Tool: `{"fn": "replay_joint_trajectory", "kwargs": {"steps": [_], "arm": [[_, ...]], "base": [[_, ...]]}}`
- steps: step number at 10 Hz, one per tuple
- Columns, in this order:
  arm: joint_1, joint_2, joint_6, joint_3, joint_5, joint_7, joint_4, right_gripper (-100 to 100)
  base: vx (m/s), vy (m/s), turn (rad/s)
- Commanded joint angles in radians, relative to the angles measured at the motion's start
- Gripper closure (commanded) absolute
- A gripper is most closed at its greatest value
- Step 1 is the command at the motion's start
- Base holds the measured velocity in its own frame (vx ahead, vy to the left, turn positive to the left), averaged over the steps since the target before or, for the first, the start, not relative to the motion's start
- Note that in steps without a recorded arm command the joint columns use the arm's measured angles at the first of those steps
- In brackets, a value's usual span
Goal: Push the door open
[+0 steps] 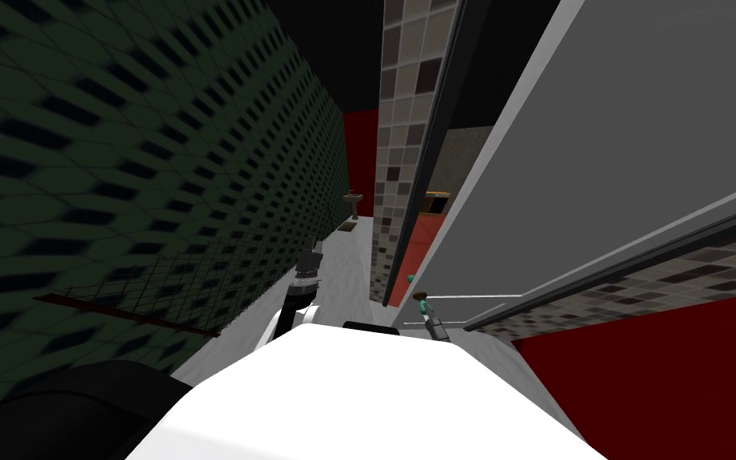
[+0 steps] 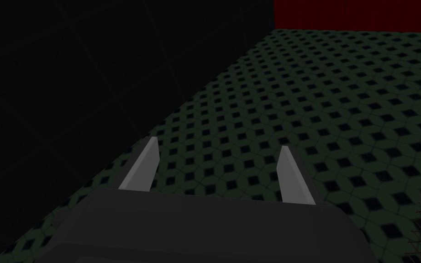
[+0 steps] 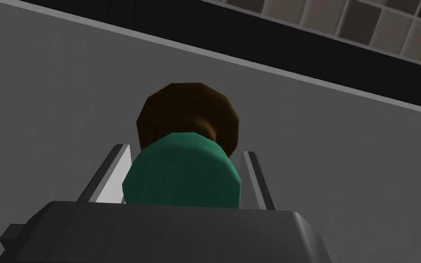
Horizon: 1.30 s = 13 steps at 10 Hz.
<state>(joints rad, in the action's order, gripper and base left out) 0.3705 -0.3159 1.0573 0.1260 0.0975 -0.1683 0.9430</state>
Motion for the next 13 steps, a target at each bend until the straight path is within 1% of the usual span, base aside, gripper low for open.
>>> {"fn": "replay_joint_trajectory", "kwargs": {"steps": [1,2,3,4,5,6,7,8,9,10,11,12,13], "arm": [[0.022,-0.008,0.008,0.015,-0.009,-0.050,-0.014,100],[0.022,-0.008,0.008,0.015,-0.009,-0.067,-0.014,100],[0.033,-0.010,0.014,0.029,-0.013,-0.104,-0.008,100],[0.033,-0.010,0.014,0.029,-0.013,-0.109,-0.008,100],[0.044,-0.013,0.021,0.043,-0.016,-0.148,-0.001,100],[0.044,-0.013,0.021,0.043,-0.016,-0.151,-0.001,100],[0.055,-0.015,0.027,0.056,-0.020,-0.192,0.005,100],[0.065,-0.017,0.033,0.070,-0.024,-0.216,0.012,100],[0.065,-0.017,0.033,0.070,-0.024,-0.234,0.012,100],[0.065,-0.017,0.033,0.070,-0.024,-0.234,0.012,100],[0.076,-0.019,0.039,0.084,-0.028,-0.275,0.018,100],[0.086,-0.021,0.046,0.097,-0.032,-0.304,0.025,100],[0.073,-0.022,0.046,0.093,-0.042,-0.320,0.012,-100]], "base": [[-0.020,-0.041,0.018],[-0.016,-0.036,-0.018],[-0.023,-0.050,0.004],[-0.017,-0.044,0.028],[-0.009,-0.037,0.002],[-0.012,-0.028,-0.006],[-0.025,-0.036,0.010],[-0.037,-0.058,0.010],[-0.023,-0.040,0.002],[0.006,-0.043,-0.046],[-0.001,-0.056,-0.045],[-0.009,-0.069,-0.002],[-0.016,-0.034,0.025]]}}
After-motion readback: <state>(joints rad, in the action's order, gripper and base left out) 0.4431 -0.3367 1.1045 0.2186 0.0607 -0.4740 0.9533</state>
